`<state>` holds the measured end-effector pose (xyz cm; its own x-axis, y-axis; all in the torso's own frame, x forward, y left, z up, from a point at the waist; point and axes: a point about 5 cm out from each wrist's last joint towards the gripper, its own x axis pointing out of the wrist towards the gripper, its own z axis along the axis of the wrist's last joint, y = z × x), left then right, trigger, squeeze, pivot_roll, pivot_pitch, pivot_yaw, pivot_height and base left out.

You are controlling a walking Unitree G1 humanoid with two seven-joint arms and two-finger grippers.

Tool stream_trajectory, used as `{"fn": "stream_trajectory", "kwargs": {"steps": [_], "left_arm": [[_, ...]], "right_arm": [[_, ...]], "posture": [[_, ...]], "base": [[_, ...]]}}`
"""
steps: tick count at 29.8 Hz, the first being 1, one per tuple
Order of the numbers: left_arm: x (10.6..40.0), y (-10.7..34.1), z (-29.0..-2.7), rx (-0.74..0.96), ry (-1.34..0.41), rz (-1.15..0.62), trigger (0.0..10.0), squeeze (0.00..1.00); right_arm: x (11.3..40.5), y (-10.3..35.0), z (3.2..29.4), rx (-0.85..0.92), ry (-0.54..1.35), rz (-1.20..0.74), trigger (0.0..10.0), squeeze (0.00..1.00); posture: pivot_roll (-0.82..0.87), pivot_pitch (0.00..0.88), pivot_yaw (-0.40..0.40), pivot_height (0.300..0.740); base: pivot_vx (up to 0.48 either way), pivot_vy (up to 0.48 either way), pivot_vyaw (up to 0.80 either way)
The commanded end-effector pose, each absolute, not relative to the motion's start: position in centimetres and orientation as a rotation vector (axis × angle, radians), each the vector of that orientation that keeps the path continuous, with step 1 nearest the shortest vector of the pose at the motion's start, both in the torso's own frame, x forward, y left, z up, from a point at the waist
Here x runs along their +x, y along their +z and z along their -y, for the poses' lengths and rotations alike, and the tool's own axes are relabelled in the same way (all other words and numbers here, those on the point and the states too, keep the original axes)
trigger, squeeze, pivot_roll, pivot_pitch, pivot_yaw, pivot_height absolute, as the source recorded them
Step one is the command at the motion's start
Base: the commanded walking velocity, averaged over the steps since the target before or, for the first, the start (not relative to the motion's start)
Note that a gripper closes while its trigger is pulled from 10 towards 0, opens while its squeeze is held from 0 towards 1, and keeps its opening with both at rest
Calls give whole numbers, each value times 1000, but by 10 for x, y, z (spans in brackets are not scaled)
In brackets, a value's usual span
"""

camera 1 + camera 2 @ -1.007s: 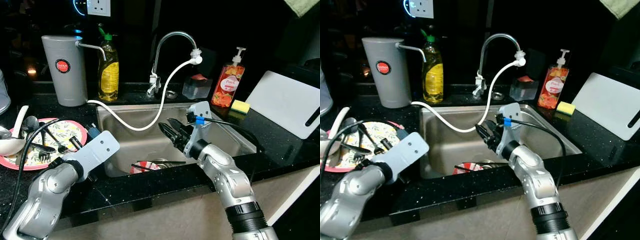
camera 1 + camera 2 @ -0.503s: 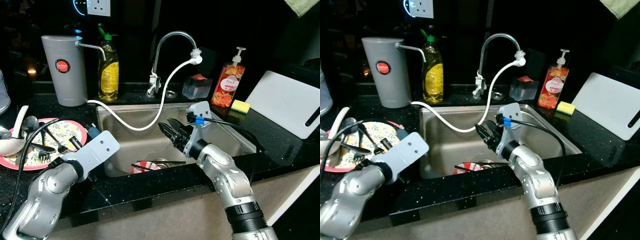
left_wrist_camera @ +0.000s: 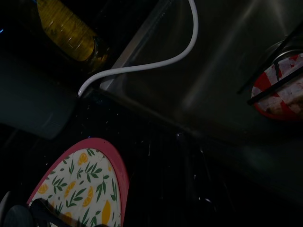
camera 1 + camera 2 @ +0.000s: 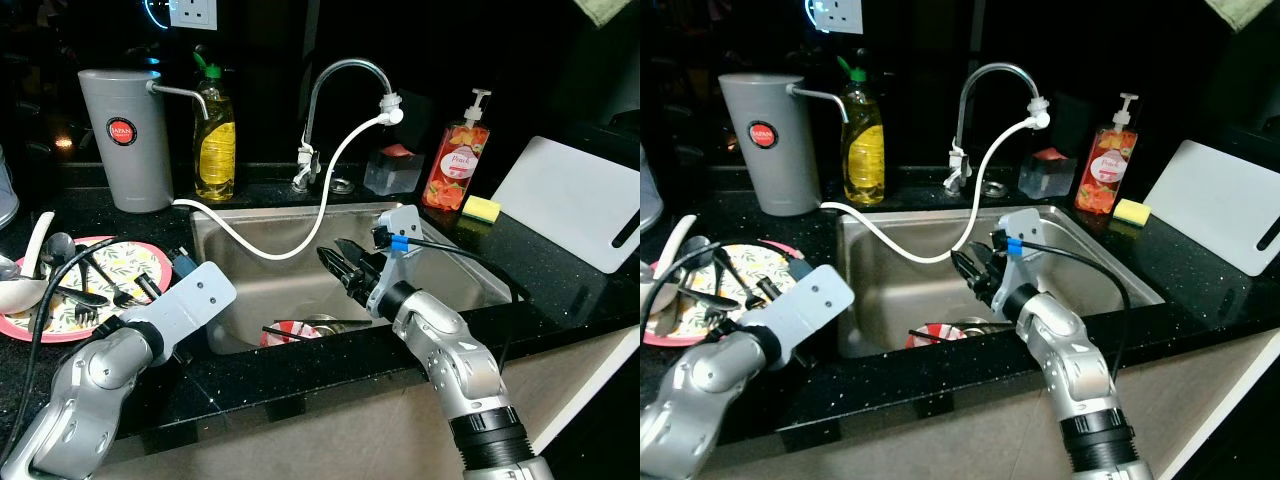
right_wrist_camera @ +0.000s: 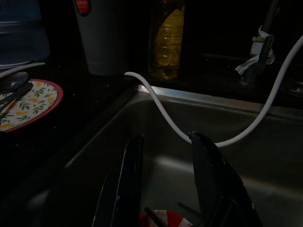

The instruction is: Kitchen organization

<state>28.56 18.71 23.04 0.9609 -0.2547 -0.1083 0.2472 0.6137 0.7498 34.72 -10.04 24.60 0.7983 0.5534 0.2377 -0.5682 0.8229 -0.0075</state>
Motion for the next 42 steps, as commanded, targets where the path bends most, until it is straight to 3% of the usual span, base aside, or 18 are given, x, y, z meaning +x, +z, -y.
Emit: {"fn": "stream_trajectory", "kwargs": {"steps": [1,42], "left_arm": [[283,223,-186,854,-318,-19,10000,0],[284,223,-186,853,-319,-17,10000,0]], "right_arm": [[346,248,106,73,584,247,10000,0],[347,246,106,78,571,241,10000,0]], "posture": [[91,59,-100,740],[96,50,-99,740]], "base": [[0,0,0],[0,0,0]]}}
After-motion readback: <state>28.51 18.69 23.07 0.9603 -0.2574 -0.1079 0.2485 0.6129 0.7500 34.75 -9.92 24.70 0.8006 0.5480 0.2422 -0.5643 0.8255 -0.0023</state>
